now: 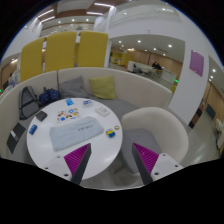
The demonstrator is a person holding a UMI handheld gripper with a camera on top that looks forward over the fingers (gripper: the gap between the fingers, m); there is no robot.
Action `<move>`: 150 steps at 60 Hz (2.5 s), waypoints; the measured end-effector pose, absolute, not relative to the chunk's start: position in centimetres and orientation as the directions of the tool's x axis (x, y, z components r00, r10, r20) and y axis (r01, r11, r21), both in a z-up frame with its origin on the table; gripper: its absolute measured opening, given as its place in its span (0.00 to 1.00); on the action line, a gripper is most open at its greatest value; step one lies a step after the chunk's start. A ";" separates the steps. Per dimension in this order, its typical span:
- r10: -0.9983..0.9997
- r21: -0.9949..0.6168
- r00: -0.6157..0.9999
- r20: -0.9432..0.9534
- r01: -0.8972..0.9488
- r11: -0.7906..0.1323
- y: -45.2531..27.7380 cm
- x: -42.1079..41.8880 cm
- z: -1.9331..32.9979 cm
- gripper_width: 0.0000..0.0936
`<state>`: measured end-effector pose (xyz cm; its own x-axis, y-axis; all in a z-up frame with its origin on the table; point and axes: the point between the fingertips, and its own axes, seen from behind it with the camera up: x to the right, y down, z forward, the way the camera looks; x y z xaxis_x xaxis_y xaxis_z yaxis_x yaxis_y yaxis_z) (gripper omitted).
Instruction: Fold towel
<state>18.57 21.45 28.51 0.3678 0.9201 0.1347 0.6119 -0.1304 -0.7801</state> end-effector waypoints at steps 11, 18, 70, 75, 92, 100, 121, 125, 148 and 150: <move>0.964 -0.780 0.231 0.132 0.624 -0.043 13.7 15.5 27.8 0.93; 0.985 -0.784 0.129 0.119 0.620 0.014 6.5 12.3 26.3 0.93; 0.988 -0.715 -0.089 0.125 0.683 0.152 -6.7 -11.1 -1.5 0.86; 0.989 -0.718 -0.106 0.102 0.680 0.147 -7.4 -11.9 -2.2 0.51; 0.985 -0.624 -0.169 0.018 0.768 0.144 -13.6 -7.1 -0.4 0.03; 0.971 -0.637 -0.190 -0.143 0.769 0.056 -16.9 -5.9 5.1 0.03; 0.993 -0.709 -0.112 -0.037 0.703 0.053 1.4 -14.2 9.2 0.04; 0.993 -0.702 -0.110 0.031 0.705 0.100 5.2 -15.2 6.7 0.05; 0.997 -0.672 -0.046 0.059 0.737 0.073 12.8 -14.5 5.3 0.92; 0.999 -0.667 -0.035 0.041 0.743 0.053 13.0 -13.3 6.7 0.92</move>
